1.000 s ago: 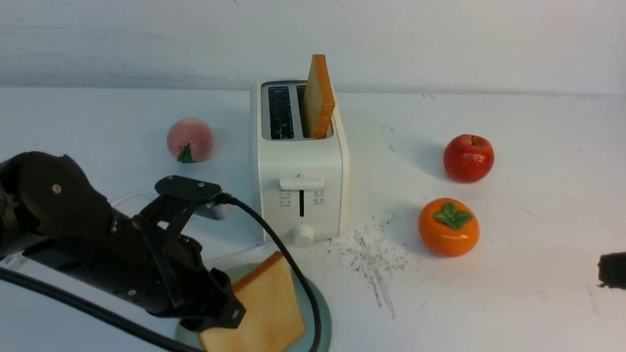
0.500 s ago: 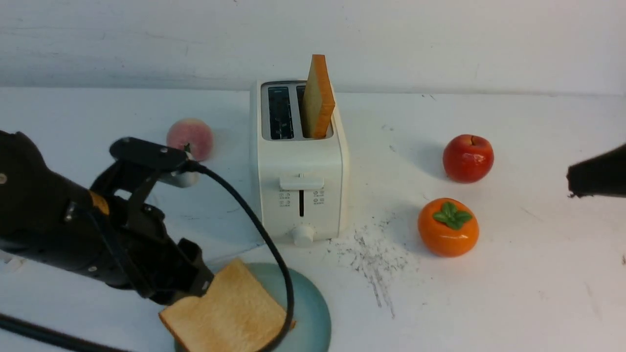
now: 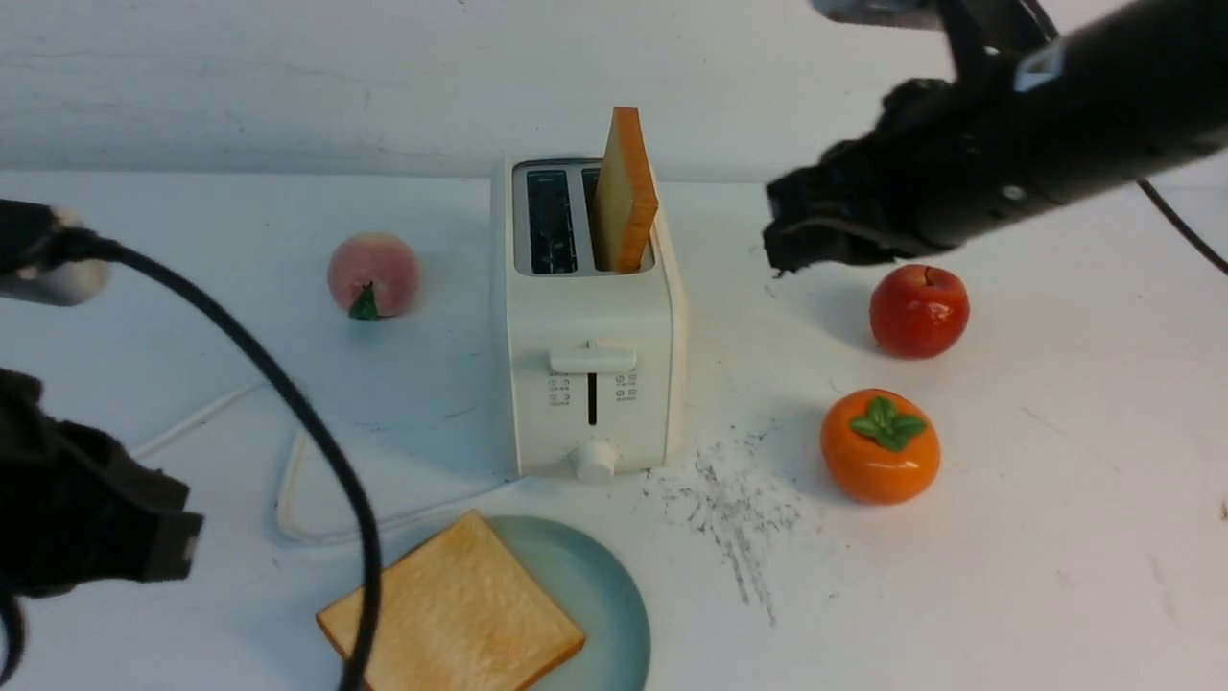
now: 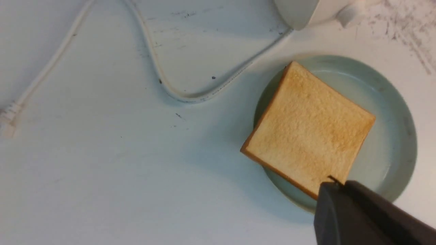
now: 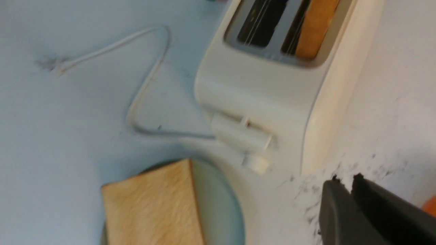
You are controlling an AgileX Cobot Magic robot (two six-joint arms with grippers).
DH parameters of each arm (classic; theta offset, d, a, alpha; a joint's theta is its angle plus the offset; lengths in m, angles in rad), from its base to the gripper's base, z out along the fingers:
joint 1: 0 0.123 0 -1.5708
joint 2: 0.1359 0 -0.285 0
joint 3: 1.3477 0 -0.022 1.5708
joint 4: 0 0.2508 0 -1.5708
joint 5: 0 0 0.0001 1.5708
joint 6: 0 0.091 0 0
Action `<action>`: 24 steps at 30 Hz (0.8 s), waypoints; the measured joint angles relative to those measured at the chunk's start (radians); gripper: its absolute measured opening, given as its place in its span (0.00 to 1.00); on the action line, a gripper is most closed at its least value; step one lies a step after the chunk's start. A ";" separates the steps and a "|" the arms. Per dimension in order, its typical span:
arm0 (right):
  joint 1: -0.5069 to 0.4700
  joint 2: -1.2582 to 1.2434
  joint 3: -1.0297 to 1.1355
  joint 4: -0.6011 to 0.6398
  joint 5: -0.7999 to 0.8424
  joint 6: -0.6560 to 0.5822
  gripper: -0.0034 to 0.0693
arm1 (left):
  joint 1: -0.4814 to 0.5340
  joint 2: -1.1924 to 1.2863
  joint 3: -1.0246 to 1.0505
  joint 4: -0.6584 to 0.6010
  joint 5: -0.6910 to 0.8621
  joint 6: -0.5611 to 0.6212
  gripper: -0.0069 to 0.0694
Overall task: Take toasted bread from bread machine on white table place on plate.
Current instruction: 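Grasp the toast slice in the toaster and pull it up out of the slot with the right gripper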
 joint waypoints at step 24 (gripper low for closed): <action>0.010 0.488 -0.414 -0.091 -0.130 0.186 0.55 | 0.000 -0.557 0.189 0.037 0.227 -0.186 0.07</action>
